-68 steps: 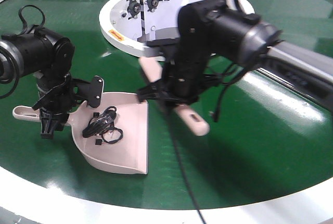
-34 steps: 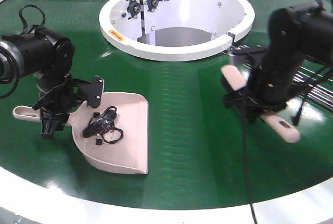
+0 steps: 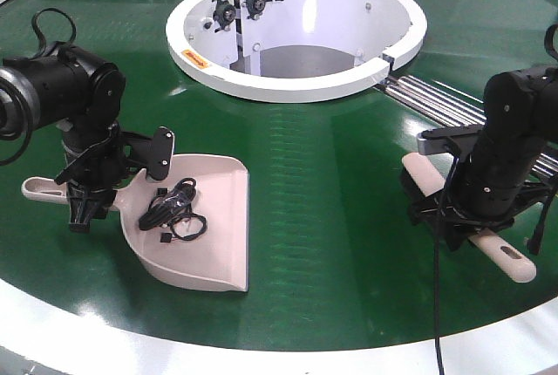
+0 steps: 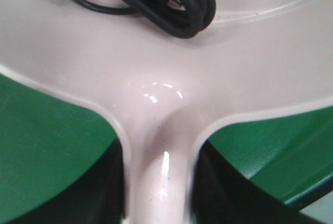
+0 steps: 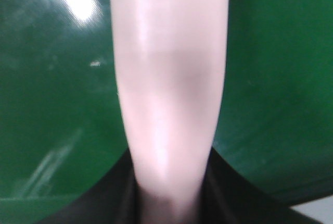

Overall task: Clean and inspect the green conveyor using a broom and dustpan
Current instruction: 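Carry the brush back and lower it onto the conveyor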

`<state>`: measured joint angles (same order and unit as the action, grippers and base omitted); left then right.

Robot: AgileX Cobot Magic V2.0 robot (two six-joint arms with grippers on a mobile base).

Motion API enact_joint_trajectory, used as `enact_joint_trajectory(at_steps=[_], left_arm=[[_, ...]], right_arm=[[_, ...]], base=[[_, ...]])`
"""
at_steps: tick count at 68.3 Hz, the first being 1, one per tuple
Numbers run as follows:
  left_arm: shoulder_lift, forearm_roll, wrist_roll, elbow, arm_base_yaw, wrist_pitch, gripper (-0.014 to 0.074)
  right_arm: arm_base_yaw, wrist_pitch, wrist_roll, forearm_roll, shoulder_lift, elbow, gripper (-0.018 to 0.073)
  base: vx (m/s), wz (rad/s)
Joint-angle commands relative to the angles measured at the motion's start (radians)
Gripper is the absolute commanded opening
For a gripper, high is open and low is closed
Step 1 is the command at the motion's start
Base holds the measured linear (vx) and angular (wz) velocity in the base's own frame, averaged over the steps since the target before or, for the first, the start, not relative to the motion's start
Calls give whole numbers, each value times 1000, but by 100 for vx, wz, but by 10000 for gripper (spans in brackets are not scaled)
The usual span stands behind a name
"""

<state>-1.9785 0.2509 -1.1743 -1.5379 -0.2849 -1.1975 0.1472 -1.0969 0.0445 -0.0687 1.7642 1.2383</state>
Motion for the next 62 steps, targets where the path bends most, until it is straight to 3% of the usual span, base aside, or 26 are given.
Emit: enact_joint_trajectory(at_steps=[1,42,62], left_arm=[[50,-12,3,-29,-8,13,-6],[50,-12,3,-29,-8,13,-6],[50,-12,3,-29,-8,56,-6]], right_arm=[[-5,26,-12,-9,-50,21,-1],[-5,-1,-64,50,-16,21,29],[-5,2,-67,24,16,21,132]], base=[[0,0],[0,0],[0,0]])
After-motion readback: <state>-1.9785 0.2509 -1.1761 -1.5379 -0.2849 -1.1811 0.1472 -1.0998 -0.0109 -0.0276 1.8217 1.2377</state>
